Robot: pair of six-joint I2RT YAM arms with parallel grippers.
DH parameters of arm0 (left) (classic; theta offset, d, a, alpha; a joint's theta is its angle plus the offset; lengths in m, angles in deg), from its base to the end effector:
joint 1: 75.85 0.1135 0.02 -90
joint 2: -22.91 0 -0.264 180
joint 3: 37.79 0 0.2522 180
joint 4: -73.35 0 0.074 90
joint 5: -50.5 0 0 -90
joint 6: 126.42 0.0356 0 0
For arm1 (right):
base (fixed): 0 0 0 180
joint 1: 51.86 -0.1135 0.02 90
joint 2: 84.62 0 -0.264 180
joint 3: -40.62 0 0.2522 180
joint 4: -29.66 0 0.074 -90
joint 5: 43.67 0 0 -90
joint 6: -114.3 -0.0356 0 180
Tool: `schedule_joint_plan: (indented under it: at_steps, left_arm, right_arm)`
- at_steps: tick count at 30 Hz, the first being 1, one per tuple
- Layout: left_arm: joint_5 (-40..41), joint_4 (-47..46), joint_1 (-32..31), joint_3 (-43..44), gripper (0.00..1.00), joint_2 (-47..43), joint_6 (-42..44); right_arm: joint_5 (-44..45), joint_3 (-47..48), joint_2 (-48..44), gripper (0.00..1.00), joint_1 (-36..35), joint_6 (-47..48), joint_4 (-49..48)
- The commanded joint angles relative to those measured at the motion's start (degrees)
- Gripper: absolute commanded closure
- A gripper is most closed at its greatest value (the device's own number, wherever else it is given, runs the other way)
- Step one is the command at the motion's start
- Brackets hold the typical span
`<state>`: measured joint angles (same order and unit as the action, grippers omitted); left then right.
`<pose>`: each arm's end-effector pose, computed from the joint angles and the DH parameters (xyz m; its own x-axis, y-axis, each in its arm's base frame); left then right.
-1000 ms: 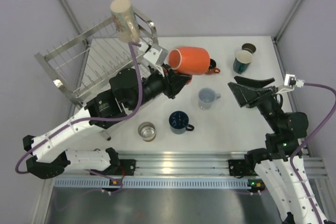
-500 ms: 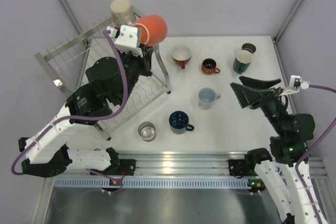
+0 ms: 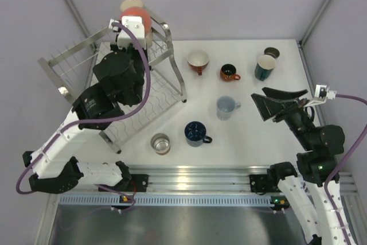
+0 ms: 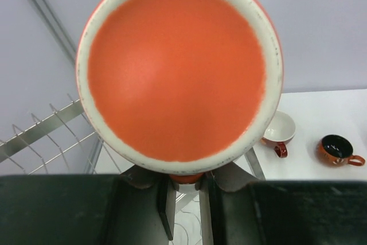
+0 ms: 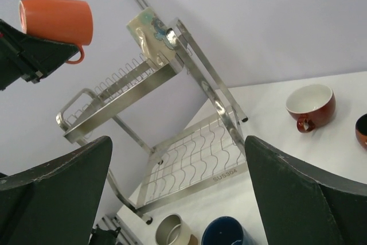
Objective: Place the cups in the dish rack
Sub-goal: Place the cup upside down on the dish rack
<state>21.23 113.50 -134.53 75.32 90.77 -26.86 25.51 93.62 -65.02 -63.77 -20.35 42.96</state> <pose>0.1248 -0.1454 0.5453 0.0399 0.0906 -0.9951 -0.0412 0.9952 0.0890 0.0782 0.0294 0.3778 -0.1259 0.6448 -0.7539 -0.6059 0.5518 0.5731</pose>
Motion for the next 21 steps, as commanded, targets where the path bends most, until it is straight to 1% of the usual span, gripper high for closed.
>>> schedule_joint_plan:
  at_steps: [1,2,4,5,9,16,21]
  left_arm:
    - [-0.51,1.37,3.47,6.02,1.00,1.57,-3.47]
    - [-1.57,2.69,6.52,6.90,1.00,1.93,-4.72]
    - [-4.12,5.93,9.53,9.27,1.00,2.72,-7.70]
    - [-4.74,7.00,12.24,9.80,1.00,2.98,-8.33]
    - [-7.20,10.17,17.53,11.22,1.00,4.21,-11.49]
    - [-14.93,16.58,26.50,12.80,1.00,8.08,-17.64]
    - [-21.87,21.23,33.27,14.90,1.00,10.10,-21.60]
  right_arm:
    - [0.86,3.91,-1.57,0.00,-0.93,2.63,2.40]
    - [1.13,4.08,-1.58,0.01,-0.93,2.72,2.75]
    - [1.48,4.44,-2.10,0.01,-0.93,3.59,4.24]
    - [1.74,4.87,-2.28,0.01,-0.93,3.95,4.95]
    - [2.54,5.32,-2.81,0.01,-0.93,5.09,6.80]
    - [3.50,5.84,-2.81,0.01,-0.93,7.11,8.82]
    - [3.94,6.02,-2.90,0.01,-0.84,8.34,9.96]
